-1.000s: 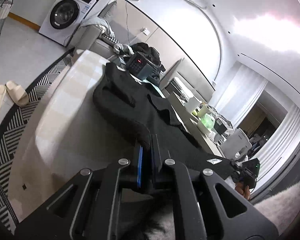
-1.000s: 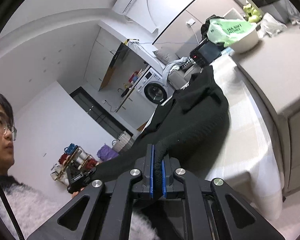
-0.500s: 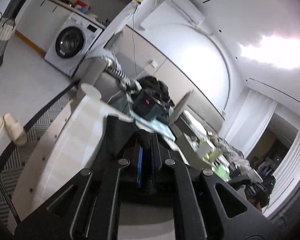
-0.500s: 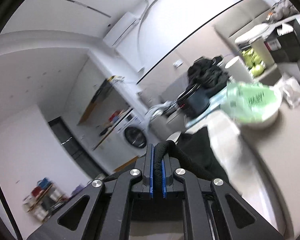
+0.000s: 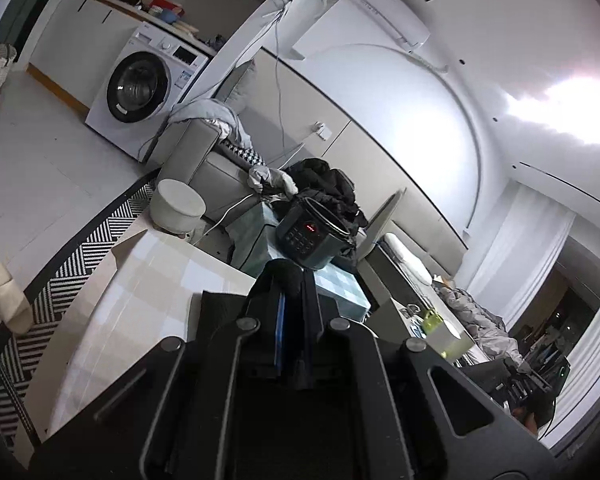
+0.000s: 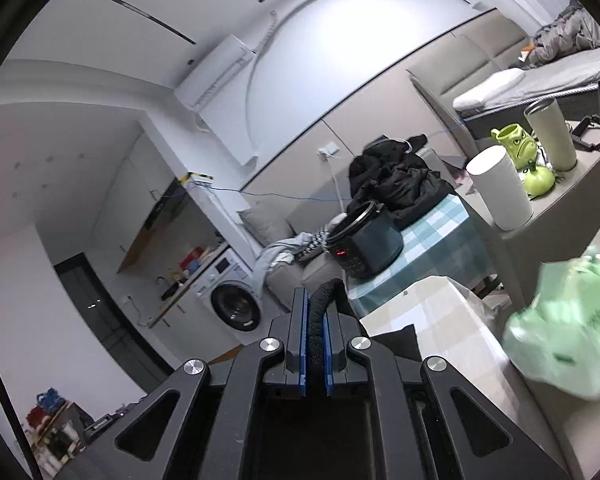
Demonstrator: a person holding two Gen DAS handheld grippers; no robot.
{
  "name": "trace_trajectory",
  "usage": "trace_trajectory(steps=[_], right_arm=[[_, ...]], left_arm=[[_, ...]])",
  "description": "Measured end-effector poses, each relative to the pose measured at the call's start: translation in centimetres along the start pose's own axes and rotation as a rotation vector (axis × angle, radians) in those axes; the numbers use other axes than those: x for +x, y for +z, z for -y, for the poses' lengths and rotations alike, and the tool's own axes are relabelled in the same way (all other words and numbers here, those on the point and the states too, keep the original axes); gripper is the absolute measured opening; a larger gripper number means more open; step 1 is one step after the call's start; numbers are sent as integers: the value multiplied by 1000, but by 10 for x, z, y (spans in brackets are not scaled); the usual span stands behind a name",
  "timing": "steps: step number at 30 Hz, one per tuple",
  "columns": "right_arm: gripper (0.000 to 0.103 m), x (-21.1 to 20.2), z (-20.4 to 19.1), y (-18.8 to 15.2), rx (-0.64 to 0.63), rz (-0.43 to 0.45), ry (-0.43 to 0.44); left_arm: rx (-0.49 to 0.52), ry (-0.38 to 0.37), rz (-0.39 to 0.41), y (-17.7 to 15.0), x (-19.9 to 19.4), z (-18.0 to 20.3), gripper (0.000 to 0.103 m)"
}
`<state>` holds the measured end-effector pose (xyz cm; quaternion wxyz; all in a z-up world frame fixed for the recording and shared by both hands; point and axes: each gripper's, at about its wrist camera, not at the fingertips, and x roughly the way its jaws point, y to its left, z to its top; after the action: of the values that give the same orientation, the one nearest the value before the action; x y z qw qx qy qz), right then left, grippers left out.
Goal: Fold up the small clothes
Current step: 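Lift the held hem high and carry it toward the collar, then lower the hem onto the collar end and open both grippers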
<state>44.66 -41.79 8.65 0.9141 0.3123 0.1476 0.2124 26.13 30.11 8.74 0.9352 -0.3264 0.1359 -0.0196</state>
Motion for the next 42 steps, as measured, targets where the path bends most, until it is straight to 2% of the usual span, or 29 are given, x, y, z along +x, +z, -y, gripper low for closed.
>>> trace_trajectory(steps=[8,11,14,15,16,18,21,23,24,26,28,30,31,32,35,38,40,42], right_arm=[[6,92,18,9,1,-26,-119],[6,127,29,7,-1,-42,-168],[6,167,44,5,3,-77,-228],[11,180,49,4,-5,-104,-264],[17,200,57,0,-19,-170,-334],[25,219,70,-10,-16,-258,-401],[29,228,83,-26,-3,-329,-419],[40,226,89,-37,15,-358,-409],[44,225,89,-43,35,-381,-384],[44,229,91,-55,73,-451,-318],[44,236,90,-65,100,-503,-283],[44,242,91,-73,135,-535,-253],[44,247,92,-78,154,-554,-238],[44,250,92,-81,163,-563,-233],[45,259,94,-92,192,-599,-237],[45,272,95,-100,222,-617,-244],[46,280,93,-102,237,-620,-230],[46,290,94,-102,255,-622,-229]], left_arm=[[-34,56,-69,31,144,-28,4],[-37,84,-103,31,193,-42,4],[-76,163,-225,29,265,-66,5],[-103,206,-264,27,285,-76,6],[-139,253,-306,22,305,-89,7],[-160,284,-348,12,325,-104,9],[-125,305,-352,0,329,-109,15],[-132,317,-362,-2,330,-111,30],[-139,315,-363,-7,322,-111,30],[-128,292,-375,-8,317,-104,31],[-103,285,-407,-15,301,-96,31],[-88,263,-405,-20,282,-85,31],[-78,258,-409,-21,277,-80,35],[-70,242,-427,-26,264,-73,40],[-68,176,-506,-42,259,-64,42],[-30,117,-619,-67,278,-50,42],[-5,100,-684,-85,290,-43,50],[23,97,-754,-103,310,-35,50]])
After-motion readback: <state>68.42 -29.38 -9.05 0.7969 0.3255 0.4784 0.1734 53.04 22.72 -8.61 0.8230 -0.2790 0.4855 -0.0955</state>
